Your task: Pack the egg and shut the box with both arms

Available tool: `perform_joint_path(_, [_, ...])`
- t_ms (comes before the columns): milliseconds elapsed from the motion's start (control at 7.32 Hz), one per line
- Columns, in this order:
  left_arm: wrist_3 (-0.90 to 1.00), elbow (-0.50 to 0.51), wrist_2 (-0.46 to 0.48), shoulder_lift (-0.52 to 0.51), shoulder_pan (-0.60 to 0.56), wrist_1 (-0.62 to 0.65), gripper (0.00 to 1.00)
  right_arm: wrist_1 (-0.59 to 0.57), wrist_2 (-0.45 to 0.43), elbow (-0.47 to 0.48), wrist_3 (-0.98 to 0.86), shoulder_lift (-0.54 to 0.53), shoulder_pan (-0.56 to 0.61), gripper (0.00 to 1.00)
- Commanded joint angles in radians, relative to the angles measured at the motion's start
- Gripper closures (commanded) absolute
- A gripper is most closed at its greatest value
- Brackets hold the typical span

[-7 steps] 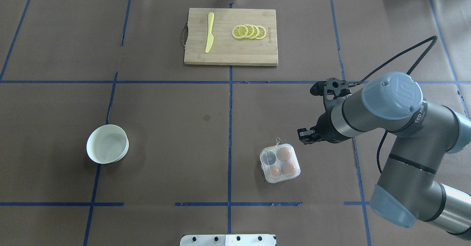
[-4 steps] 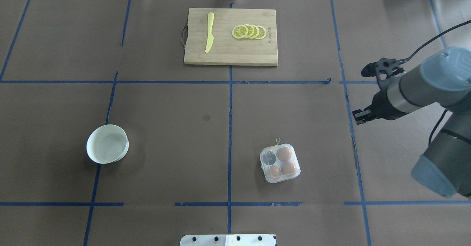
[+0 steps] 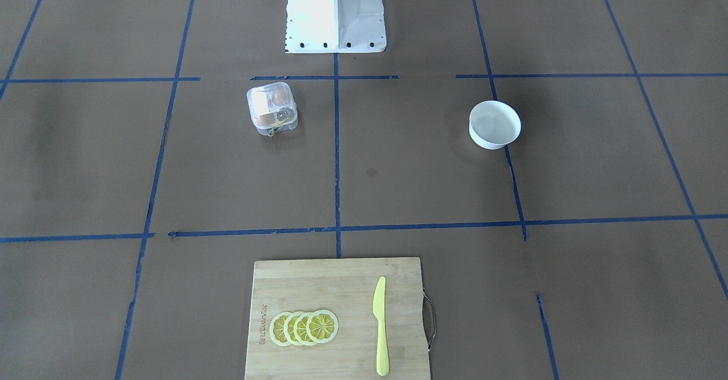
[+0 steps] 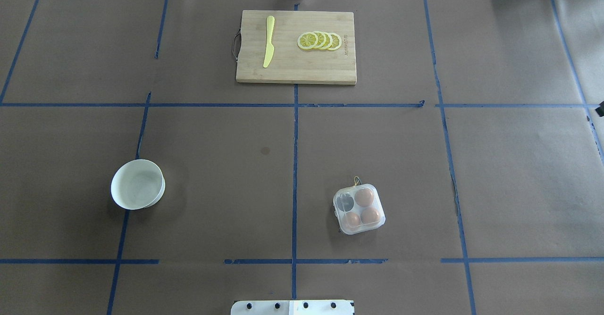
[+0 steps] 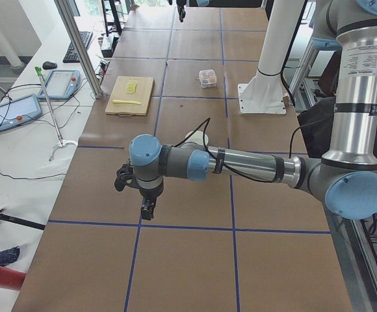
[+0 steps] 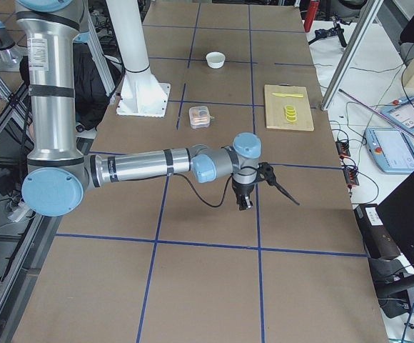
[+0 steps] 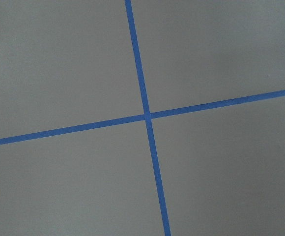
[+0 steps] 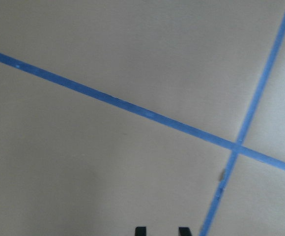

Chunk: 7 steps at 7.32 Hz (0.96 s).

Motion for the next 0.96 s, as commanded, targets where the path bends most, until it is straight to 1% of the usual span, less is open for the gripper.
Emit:
perform_joint_path(0, [-0.002, 0.006, 0.0, 0.003, 0.0, 0.001, 0.0, -0.095, 0.016, -0.041, -0.089, 0.035, 0.117, 0.0])
perform_joint_path(137, [-0.002, 0.006, 0.002, 0.005, 0.0, 0.003, 0.0, -0.213, 0.019, -0.034, -0.089, 0.077, 0.143, 0.0])
perform_joint_path(410, [-0.002, 0.013, 0.0, 0.02, 0.0, 0.001, 0.0, -0.304, 0.004, -0.024, -0.093, 0.081, 0.16, 0.0])
perform_joint_path(547, [-0.001, 0.017, 0.0, 0.02, 0.0, 0.001, 0.0, -0.338, -0.005, -0.031, -0.086, 0.06, 0.16, 0.0])
perform_joint_path(683, [-0.002, 0.017, 0.0, 0.018, 0.0, 0.001, 0.0, -0.335, 0.01, -0.028, -0.085, 0.035, 0.16, 0.0])
perform_joint_path(820, [-0.002, 0.017, 0.0, 0.018, 0.0, 0.001, 0.0, -0.33, 0.007, -0.034, -0.085, 0.029, 0.16, 0.0])
